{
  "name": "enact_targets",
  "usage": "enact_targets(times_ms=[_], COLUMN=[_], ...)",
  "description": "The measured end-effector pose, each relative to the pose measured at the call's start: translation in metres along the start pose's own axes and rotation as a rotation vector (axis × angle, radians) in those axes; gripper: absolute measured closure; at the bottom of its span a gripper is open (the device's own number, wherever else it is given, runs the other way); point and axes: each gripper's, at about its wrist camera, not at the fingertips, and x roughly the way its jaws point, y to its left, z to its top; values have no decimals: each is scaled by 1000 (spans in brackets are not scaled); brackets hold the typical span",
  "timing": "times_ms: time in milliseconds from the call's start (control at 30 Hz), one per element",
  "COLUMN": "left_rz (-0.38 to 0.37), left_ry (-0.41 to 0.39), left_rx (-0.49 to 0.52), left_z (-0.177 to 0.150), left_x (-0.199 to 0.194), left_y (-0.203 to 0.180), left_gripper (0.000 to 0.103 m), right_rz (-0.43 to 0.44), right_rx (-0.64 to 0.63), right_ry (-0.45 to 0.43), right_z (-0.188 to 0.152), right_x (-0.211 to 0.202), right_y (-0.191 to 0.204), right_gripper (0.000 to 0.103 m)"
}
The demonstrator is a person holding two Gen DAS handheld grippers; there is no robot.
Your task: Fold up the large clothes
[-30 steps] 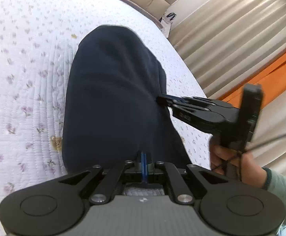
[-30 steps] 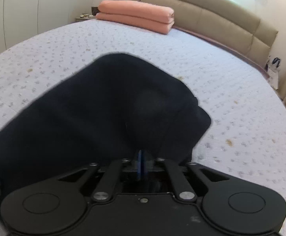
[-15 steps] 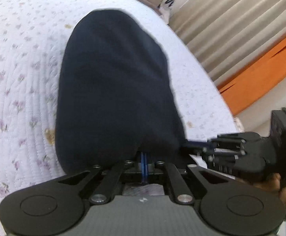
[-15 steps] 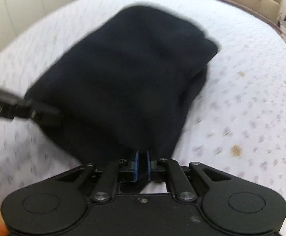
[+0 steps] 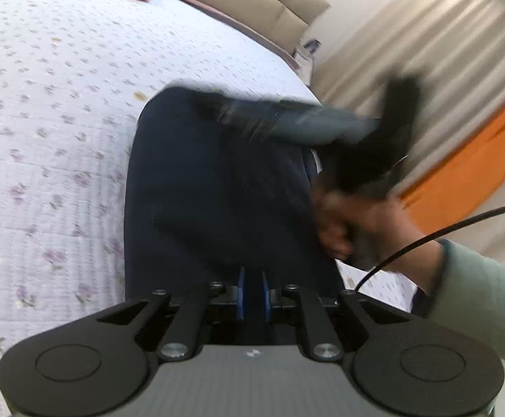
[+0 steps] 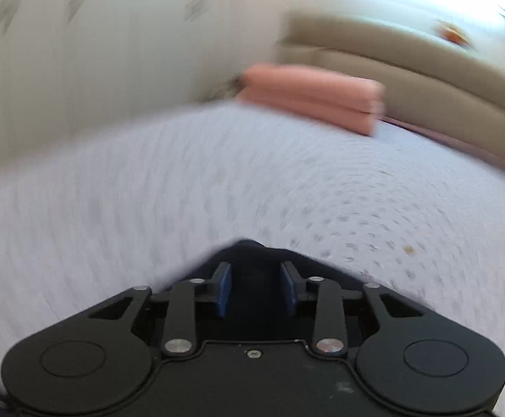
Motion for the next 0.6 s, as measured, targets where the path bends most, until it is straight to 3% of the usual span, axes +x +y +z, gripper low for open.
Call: enact_targets(times_ms=[33,100,167,367,400,467,500,600], left_rz=[-1,-9,4,-4,-2,10,14,22], left_ry=[-6,2,11,18,21,26,28,36], left_rx=[-3,13,56,38,37,49,61,93], left_z=[1,1,1,2,2,2,2,0], left_x=[0,0,-2,-15,-18,-17,-20,-16], left_y=[1,-2,-11,-7,-6,-6,-9,-15], left_gripper=[92,92,91,90,90,90,90,90], right_rz=[-10,27,94,46,13,-52,-48,28], right_rx=[-90,-18,124,322,348,386,394,352], right_ry=[0,-17,26,75,84,125,128,140], right_z=[-14,-26,-27,-36,-34,-28,-24,-21], right_x=[8,11,8,-32,-43,-64,-78,-98], right_y=[2,-29,-62,-88,-85,-84,-80,-40], right_gripper=[43,26,22,23,26,53,73,80])
